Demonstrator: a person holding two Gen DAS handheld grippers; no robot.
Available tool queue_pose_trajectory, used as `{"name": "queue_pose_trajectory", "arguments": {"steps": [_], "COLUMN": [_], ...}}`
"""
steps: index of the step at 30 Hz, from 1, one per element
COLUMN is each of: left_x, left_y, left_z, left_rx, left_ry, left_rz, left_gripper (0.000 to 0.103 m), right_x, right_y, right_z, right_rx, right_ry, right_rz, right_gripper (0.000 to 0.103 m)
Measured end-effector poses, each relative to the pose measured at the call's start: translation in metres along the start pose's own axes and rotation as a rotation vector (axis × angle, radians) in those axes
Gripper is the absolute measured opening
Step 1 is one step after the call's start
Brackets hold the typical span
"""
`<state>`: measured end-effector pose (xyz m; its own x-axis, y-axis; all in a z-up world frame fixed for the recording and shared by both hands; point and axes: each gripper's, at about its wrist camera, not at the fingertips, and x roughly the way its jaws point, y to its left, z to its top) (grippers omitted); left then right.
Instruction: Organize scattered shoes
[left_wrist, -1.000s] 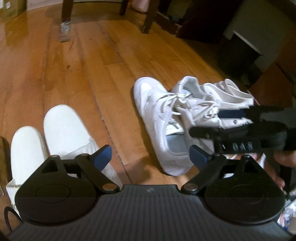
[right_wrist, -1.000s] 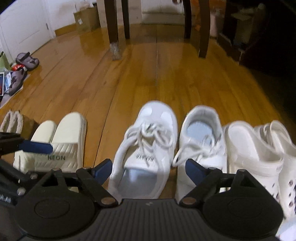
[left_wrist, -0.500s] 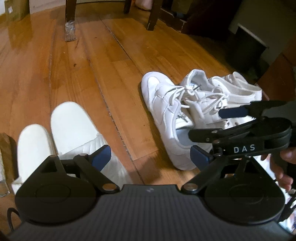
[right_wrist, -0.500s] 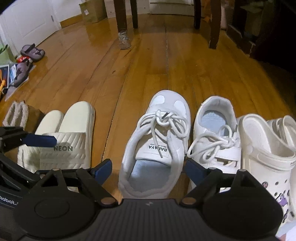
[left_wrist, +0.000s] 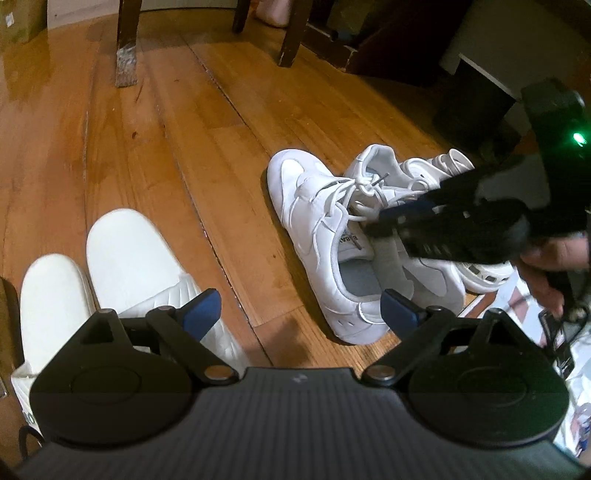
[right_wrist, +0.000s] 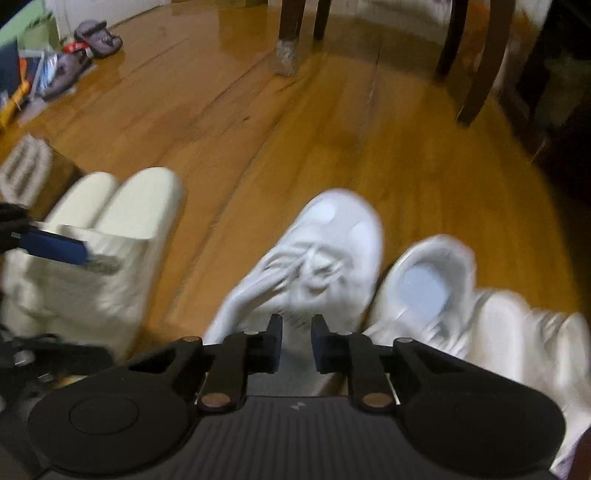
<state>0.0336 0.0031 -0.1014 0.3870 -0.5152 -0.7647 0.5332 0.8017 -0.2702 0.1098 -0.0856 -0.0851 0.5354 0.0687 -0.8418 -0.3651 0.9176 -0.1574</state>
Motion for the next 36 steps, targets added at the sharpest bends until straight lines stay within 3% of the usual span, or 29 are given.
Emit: {"name": "queue_pose_trajectory", "arguments": {"steps": [1, 7, 11, 14, 17, 21, 28, 36], "left_x": [0.002, 0.013, 0.012, 0.011, 0.012, 0.013, 0.012, 0.013], "left_y": [-0.001, 0.004, 0.010, 0.014, 0.015, 0.014, 0.014, 0.013], "left_z": [0.000, -0.002, -0.002, -0.001, -0.001, -0.003, -0.003, -0.003], "left_rx": [0.002, -0.010, -0.032, -0.050, -0.058, -0.067, -0.070, -0.063], "left_ry": [0.002, 0.041, 0.038, 0.033, 0.034, 0.038, 0.044, 0.040], "left_rz": [0.003, 0.035, 0.034, 0.032, 0.040, 0.036, 0.036, 0.038], "left_gripper": [0.094, 0.094, 0.094, 0.094, 0.094, 0.094, 0.094, 0.094], "right_x": [0.002, 0.031, 0.048, 0.056, 0.057, 0.057, 0.052, 0.046], "right_y": [-0.001, -0.013, -0.021, -0.027, -0.029, -0.044, -0.048, -0.054], "right_z": [0.001, 0.016, 0.027, 0.028, 0.030, 0.029, 0.019, 0.007], "right_rx": [-0.015, -0.072, -0.057, -0.032, -0.016, 0.148, 0.338, 0.556], "right_ry": [-0.006, 0.018, 0.038, 0.037, 0.039, 0.054, 0.067, 0.081], "right_rz": [-0.010, -0.008, 0.087, 0.136, 0.144, 0.190, 0.227, 0.270], "right_gripper": [0.058, 0.060, 0.047, 0.046, 0.037, 0.033, 0.033, 0.026]}}
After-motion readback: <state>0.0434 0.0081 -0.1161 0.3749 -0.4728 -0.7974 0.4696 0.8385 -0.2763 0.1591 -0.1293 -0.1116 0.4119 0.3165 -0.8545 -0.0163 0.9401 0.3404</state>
